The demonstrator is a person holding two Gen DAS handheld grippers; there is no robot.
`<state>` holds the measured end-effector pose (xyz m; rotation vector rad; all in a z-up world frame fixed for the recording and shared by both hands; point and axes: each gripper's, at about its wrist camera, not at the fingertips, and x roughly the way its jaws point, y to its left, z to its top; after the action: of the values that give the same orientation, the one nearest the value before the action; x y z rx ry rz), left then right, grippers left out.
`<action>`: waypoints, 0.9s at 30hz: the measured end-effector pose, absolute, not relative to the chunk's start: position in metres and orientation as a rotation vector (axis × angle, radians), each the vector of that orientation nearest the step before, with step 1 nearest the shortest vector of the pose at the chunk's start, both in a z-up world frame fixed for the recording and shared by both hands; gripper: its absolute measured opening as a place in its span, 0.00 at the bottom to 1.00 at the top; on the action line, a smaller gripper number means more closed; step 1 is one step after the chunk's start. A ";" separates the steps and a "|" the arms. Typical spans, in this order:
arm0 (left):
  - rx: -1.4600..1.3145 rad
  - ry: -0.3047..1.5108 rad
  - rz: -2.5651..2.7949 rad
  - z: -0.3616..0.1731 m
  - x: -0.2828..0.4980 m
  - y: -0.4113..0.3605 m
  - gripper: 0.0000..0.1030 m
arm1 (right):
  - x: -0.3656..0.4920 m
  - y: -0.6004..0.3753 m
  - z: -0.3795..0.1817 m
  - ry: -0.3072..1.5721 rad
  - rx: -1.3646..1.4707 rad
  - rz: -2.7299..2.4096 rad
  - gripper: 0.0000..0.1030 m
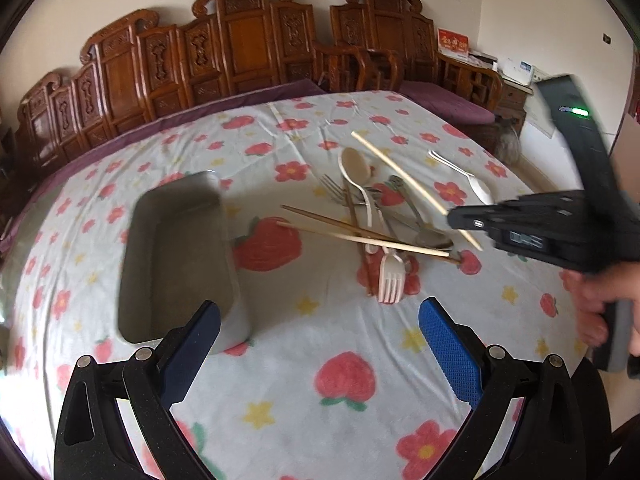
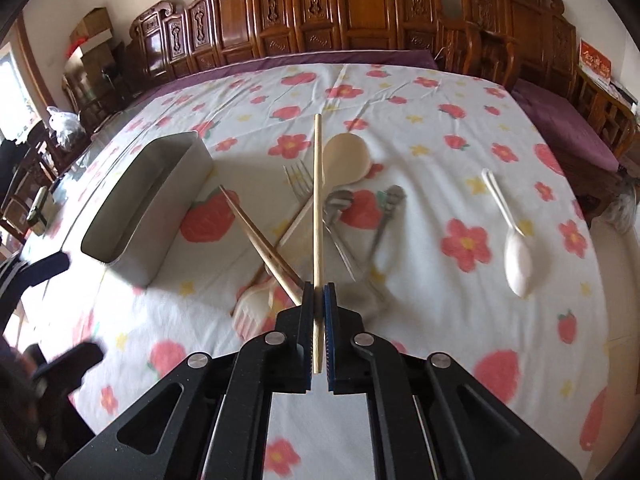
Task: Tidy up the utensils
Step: 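Lift the chopstick with the right tool while the left tool grasps another chopstick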
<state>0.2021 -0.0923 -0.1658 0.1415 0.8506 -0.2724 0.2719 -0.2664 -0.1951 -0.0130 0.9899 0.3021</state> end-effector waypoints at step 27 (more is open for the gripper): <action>-0.038 1.122 -0.112 -0.221 0.324 -0.118 0.47 | 0.245 -0.325 -0.192 0.956 0.076 0.280 0.05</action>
<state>0.3242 -0.1185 -0.2211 -0.0379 1.1219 -0.1122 0.2446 -0.3252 -0.1925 0.0760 0.9559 0.2803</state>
